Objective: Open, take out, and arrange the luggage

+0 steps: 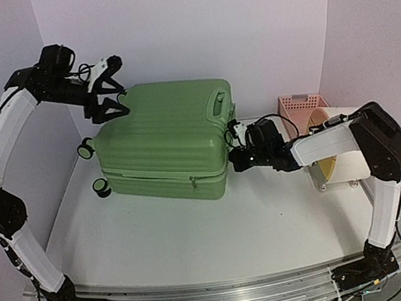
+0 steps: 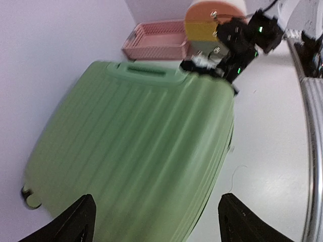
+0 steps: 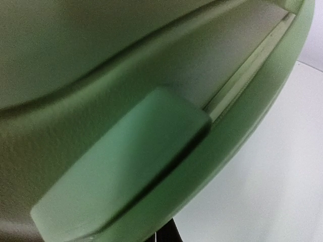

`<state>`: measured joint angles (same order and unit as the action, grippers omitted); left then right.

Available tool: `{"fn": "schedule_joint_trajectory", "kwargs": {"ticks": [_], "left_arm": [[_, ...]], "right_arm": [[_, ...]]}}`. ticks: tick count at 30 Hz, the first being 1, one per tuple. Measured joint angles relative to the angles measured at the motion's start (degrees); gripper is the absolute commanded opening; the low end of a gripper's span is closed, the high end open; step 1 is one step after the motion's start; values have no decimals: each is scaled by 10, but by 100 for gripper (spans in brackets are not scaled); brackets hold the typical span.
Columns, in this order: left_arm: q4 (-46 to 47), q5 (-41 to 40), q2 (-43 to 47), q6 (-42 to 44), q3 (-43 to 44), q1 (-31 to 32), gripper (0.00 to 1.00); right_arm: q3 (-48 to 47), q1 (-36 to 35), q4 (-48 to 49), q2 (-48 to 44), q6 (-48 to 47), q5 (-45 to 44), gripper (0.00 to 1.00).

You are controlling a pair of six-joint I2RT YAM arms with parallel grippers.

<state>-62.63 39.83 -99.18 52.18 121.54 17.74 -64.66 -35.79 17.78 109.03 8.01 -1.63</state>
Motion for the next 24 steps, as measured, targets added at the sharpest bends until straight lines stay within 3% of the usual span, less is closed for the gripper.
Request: {"fn": "schedule_joint_trajectory", "kwargs": {"ticks": [5,9,14,24], "left_arm": [[46,-41,-40,-202,5,142,76],[84,-133,-81,-293,12,207,75],[106,-236,-114,-346,14,258,65],[115,-416,-123,-357,-7,276,64]], "right_arm": [[7,-97,27,7,47,-37,0],[-36,-170,53,56,75,-61,0],[-66,-216,86,90,102,-67,0],[-67,-224,92,92,114,-80,0]]}}
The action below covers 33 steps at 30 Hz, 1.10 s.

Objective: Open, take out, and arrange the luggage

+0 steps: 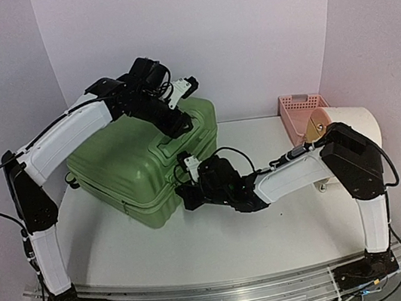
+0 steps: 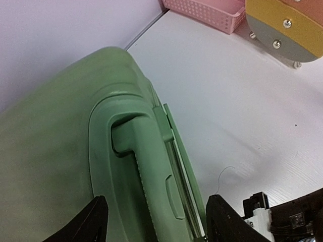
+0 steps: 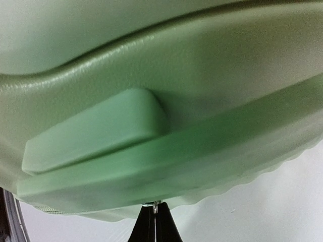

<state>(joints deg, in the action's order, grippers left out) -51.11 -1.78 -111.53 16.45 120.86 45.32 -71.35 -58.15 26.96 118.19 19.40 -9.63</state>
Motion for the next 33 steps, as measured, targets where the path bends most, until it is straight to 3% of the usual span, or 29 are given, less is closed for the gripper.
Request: {"fn": "schedule_joint_trajectory", "kwargs": {"ticks": [10,16,19,23,27,33], "left_arm": [[-46,-36,-41,0,-18,12,54],[-42,-52,-40,-5,-26,10,18],[-36,-58,-36,-49,-32,10,0],[-37,-33,-33,-110,-31,2,0],[-35,-18,-29,-104,-35,0,0],[8,29,38,-57,-135,-3,0]], "right_arm": [[-5,0,3,10,-1,-4,0],[-5,-1,3,10,-4,-7,0],[-5,-1,3,10,-6,-8,0],[-4,-1,4,10,-11,-9,0],[12,5,18,4,-13,-3,0],[39,56,30,-14,-16,27,0]]}}
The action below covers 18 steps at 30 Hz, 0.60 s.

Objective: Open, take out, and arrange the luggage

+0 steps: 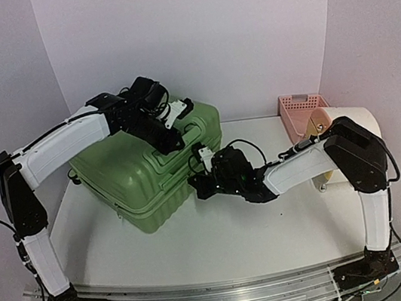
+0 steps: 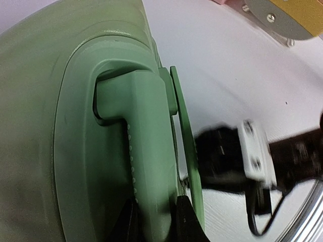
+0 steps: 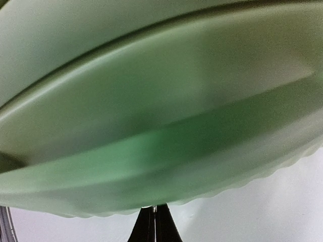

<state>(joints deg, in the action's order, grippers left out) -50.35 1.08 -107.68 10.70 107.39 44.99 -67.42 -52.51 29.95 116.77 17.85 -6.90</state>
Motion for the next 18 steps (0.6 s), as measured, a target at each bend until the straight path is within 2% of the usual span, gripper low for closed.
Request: {"fn": "schedule_joint_trajectory", "kwargs": {"ticks": [9,18], "left_arm": [[-7,57,80,105,-93,-7,0],[-37,114,111,176,-119,-18,0]], "right_arm": [[30,80,-12,-19,-20,15,0],[100,133,-47,-96,-61,16,0]]}}
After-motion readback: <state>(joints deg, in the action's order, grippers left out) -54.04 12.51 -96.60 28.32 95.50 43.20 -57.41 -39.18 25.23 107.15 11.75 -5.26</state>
